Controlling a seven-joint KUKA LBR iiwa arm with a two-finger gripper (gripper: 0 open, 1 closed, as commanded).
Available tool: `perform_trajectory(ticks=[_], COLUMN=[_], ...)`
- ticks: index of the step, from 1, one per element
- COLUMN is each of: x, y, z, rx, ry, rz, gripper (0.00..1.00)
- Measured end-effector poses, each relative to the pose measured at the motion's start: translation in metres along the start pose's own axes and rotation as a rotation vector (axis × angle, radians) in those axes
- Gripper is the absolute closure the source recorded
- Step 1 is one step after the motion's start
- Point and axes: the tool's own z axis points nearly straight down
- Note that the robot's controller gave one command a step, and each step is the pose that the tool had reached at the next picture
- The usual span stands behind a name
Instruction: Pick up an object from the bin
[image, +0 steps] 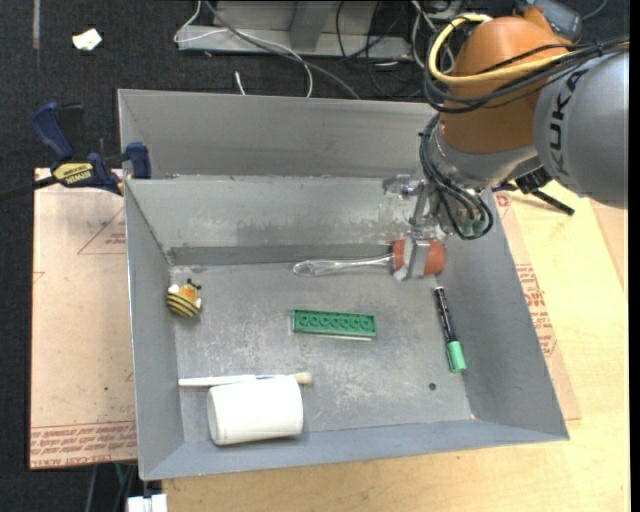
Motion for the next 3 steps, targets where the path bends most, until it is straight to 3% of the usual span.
perform_trajectory(ticks=[1,2,3], x=[-0.001,0.012,0.019], y=[0.0,0.002,0.047], z=[-0.005,0.075,0.13], rx=[0.0,-0.001,-0.002], ry=[-0.008,-0.011,-0.02], rz=[0.0,0.007,0.001], gripper=[0.0,0.0,0.0])
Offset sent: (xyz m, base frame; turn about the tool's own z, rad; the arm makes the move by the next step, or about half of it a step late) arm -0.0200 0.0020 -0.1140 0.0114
